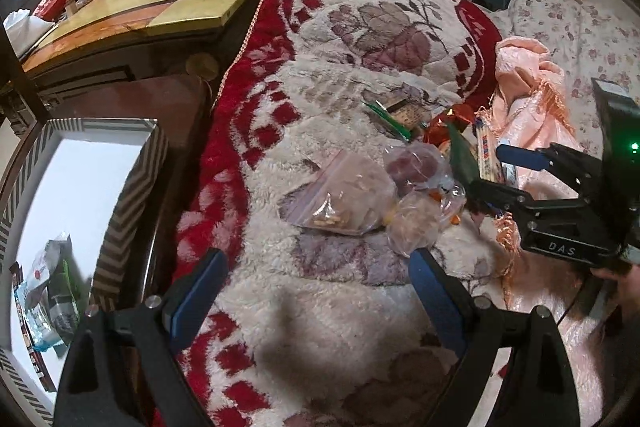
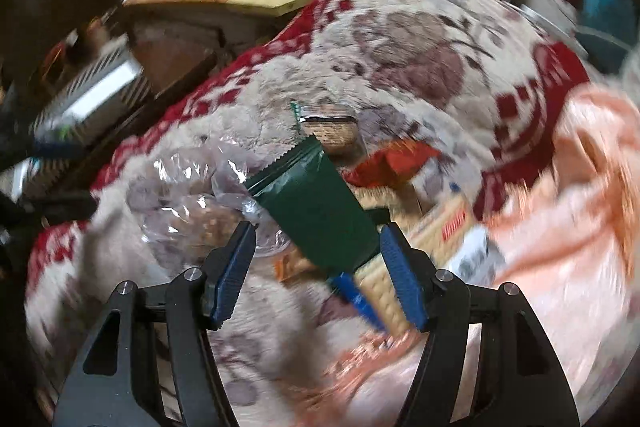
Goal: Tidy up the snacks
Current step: 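Move both tools back over the snack pile on the blanket, then grasp the green cracker packet with the right gripper while the left gripper grasps a clear fruit bag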
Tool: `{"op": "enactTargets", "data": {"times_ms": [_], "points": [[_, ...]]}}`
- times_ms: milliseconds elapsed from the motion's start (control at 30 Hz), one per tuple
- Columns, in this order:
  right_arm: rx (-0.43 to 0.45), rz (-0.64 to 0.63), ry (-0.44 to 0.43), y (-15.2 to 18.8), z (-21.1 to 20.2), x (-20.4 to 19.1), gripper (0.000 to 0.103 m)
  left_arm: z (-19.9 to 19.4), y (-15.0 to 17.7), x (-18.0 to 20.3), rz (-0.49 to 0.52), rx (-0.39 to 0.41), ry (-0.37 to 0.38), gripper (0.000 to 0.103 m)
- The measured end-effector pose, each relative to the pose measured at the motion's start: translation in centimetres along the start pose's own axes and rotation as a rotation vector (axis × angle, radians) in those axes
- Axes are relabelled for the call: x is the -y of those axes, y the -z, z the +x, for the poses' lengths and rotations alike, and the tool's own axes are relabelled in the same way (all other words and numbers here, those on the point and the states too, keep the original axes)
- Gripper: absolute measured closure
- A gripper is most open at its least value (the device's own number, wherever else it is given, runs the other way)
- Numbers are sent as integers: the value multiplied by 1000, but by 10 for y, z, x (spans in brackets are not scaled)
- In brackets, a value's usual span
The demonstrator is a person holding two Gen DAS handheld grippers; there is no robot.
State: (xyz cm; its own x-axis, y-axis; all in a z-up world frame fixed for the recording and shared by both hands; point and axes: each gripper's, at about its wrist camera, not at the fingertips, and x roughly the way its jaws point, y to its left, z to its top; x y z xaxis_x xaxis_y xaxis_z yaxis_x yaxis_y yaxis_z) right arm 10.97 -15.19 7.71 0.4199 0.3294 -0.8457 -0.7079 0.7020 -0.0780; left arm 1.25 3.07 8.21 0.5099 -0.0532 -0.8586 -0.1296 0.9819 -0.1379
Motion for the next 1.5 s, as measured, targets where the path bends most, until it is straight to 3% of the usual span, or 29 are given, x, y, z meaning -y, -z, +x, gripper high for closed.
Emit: {"op": "enactTargets", "data": {"times_ms": [233, 367, 500, 633, 700, 767, 833, 933, 1200, 1367, 1500], "points": [[-62, -37, -128, -4, 32, 13, 38, 7, -10, 2, 5, -5, -5, 9], [-33, 21, -160, -3, 28, 20, 72, 14, -13, 6, 12, -15, -4, 9], [-42, 74, -189, 1, 26, 24, 88, 13, -12, 11, 17, -13, 3, 9], [-49, 87, -198, 5, 26, 21, 84, 11, -10, 9, 17, -12, 1, 9], [-42, 111, -199, 4, 24, 22, 73, 10, -9, 6, 8, -12, -1, 9], [-61, 155, -198, 3, 25, 26, 51, 12, -8, 4, 2, -18, -1, 9], [-46, 168, -164, 4, 21, 30, 50, 12, -8, 2, -3, -16, -4, 9], [-40, 184, -25, 6, 16, 40, 50, 12, -7, 0, -13, -18, 0, 9], [-30, 178, -18, -3, 16, 42, 49, 12, -9, 4, -7, -13, 6, 9], [-92, 35, 23, -20, 38, 27, 49, 13, -15, 4, -6, -10, 6, 9], [-144, 11, -52, -30, 55, 34, 49, 16, -17, 4, -3, -18, 6, 9]]}}
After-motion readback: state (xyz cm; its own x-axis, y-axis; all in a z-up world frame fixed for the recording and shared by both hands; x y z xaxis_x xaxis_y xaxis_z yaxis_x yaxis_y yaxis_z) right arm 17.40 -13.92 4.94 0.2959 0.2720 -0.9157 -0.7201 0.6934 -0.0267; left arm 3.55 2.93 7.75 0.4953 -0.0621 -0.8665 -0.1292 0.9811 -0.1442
